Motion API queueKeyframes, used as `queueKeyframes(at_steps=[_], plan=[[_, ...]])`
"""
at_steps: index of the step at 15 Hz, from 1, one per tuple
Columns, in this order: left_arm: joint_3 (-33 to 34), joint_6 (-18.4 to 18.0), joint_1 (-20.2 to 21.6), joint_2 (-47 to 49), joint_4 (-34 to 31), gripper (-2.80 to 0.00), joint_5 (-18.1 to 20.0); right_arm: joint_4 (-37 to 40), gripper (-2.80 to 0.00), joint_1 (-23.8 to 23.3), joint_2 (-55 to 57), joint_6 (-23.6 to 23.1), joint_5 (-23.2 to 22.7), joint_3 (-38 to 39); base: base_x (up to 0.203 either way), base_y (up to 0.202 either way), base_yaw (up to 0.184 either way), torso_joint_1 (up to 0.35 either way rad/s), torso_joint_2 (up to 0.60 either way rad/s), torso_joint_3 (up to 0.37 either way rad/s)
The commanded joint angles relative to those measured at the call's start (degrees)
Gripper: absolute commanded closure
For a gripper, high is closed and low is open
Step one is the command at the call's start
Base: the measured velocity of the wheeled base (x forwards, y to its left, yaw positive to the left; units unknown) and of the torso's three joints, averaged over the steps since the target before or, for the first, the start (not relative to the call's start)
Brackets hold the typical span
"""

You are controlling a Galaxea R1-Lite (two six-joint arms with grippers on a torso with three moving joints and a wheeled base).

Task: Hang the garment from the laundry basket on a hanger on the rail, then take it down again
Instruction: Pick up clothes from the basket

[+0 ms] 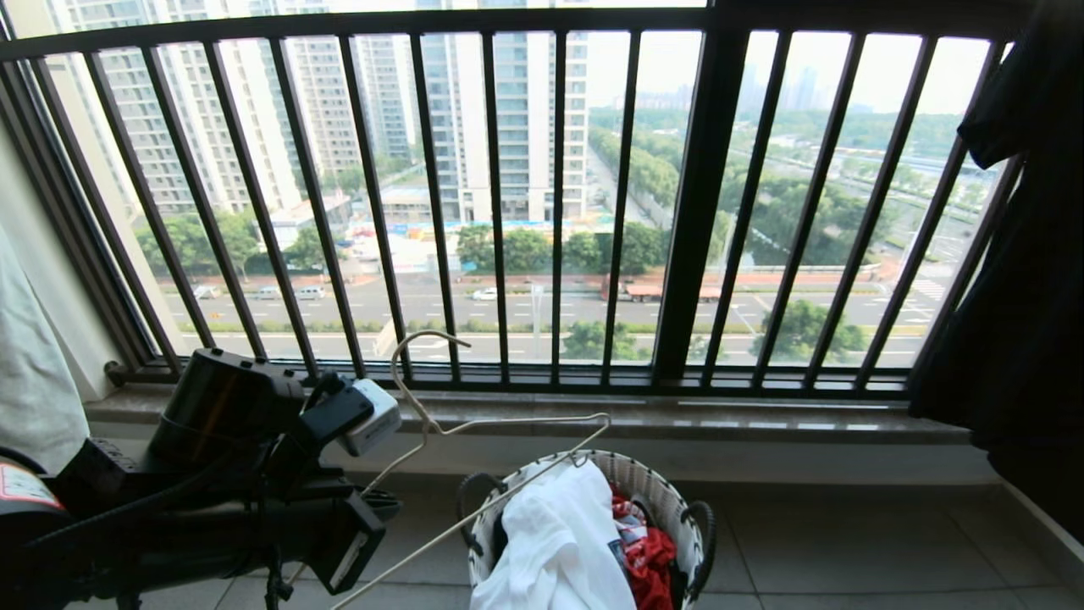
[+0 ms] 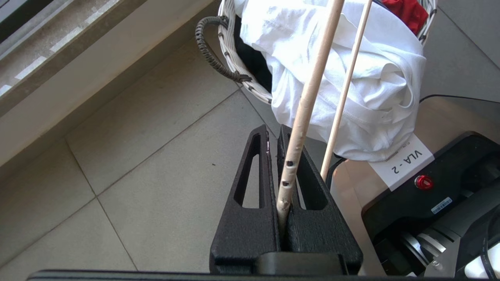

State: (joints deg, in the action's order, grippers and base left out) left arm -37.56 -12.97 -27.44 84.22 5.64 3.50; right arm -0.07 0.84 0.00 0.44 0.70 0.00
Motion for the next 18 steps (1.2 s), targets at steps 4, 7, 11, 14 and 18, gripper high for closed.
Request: queueKeyframes(at_steps=[4, 7, 11, 14, 18], plan=[[-0.15, -0.04, 0.02, -0.03, 0.07, 0.00, -0.07, -0.01, 0.00, -0.05, 0.00, 0.00, 0.01, 0.00, 0.000, 0.000, 0.000, 0.004, 0.00, -0.155], [-0.27, -0.04, 0.02, -0.20, 0.07, 0.00, -0.07, -0.01, 0.00, -0.05, 0.00, 0.00, 0.01, 0.00, 0.000, 0.000, 0.000, 0.002, 0.00, -0.200], [-0.32, -0.12, 0.02, -0.20, 0.16, 0.00, -0.16, -0.01, 0.00, 0.03, 0.00, 0.00, 0.01, 0.00, 0.000, 0.000, 0.000, 0.004, 0.00, -0.199], [-0.23, -0.12, 0.02, -0.38, 0.16, 0.00, -0.16, -0.01, 0.00, -0.05, 0.00, 0.00, 0.01, 0.00, 0.000, 0.000, 0.000, 0.003, 0.01, -0.199], [-0.23, -0.21, -0.06, -1.17, 0.16, 0.00, -0.16, -0.01, 0.00, -0.02, 0.00, 0.00, 0.01, 0.00, 0.000, 0.000, 0.000, 0.001, 0.01, -0.194]])
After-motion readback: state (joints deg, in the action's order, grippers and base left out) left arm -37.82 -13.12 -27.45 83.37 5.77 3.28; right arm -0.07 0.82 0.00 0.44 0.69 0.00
